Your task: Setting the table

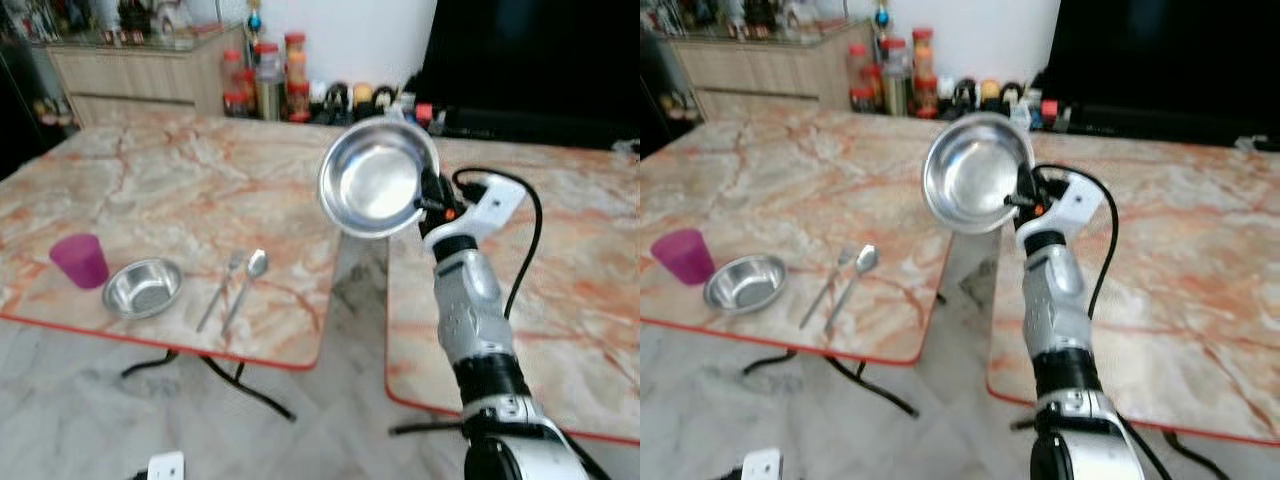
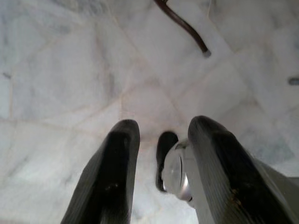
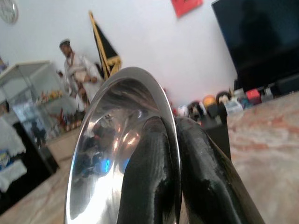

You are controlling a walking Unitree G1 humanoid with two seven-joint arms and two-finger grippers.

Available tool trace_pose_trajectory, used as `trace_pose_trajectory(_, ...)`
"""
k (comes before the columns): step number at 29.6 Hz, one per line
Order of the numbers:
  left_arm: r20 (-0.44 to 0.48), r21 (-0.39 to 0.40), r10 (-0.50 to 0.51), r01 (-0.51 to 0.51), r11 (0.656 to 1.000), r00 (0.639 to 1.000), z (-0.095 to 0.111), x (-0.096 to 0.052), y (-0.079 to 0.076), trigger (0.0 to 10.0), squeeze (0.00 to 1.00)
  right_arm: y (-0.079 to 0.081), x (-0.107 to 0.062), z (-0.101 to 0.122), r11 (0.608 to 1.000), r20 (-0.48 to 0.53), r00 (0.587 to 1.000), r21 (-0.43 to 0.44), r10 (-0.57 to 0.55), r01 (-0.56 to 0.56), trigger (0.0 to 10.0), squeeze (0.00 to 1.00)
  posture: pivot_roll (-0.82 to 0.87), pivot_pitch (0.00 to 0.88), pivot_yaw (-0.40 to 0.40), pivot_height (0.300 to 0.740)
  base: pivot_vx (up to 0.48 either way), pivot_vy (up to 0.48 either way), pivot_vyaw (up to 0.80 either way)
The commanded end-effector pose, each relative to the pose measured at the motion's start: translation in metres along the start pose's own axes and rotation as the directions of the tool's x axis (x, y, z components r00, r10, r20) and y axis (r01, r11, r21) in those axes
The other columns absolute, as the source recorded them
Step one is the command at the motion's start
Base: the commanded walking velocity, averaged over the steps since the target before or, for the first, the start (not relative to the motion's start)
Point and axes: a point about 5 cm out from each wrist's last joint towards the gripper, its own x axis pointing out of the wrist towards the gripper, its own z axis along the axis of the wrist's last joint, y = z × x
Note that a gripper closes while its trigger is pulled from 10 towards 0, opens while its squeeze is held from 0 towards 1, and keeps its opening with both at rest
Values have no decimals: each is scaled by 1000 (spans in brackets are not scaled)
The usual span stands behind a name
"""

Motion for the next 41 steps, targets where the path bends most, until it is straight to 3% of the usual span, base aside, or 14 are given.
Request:
trace_pose_trajectory(1, 5, -5, 4, -4, 1000, 1000, 2, 1, 0, 10000, 0, 4, 4, 7, 1000, 25, 1000, -5, 15, -14, 10000, 0, 39, 0, -45, 740, 0, -281, 0)
trace_pose_trajectory(9, 5, -5, 2, -2, 1000, 1000, 1, 1, -2, 10000, 0, -5, 4, 11, 998, 31, 999, -57, -25, 26, 10000, 0, 34, 0, -46, 740, 0, -276, 67)
trace_pose_trajectory(14, 3, -3, -1, 1, 1000, 1000, 1, 1, -2, 10000, 0, -10, 4, 10, 998, 23, 998, -39, -54, 55, 10000, 0, 33, 0, -45, 740, 0, -274, 334)
trace_pose_trajectory(41, 1, 20, -18, 18, 1000, 1000, 2, 1, -3, 10000, 0, -14, 3, 11, 995, 25, 998, -70, -64, 65, 10000, 0, 22, 0, -41, 740, 0, -277, 31)
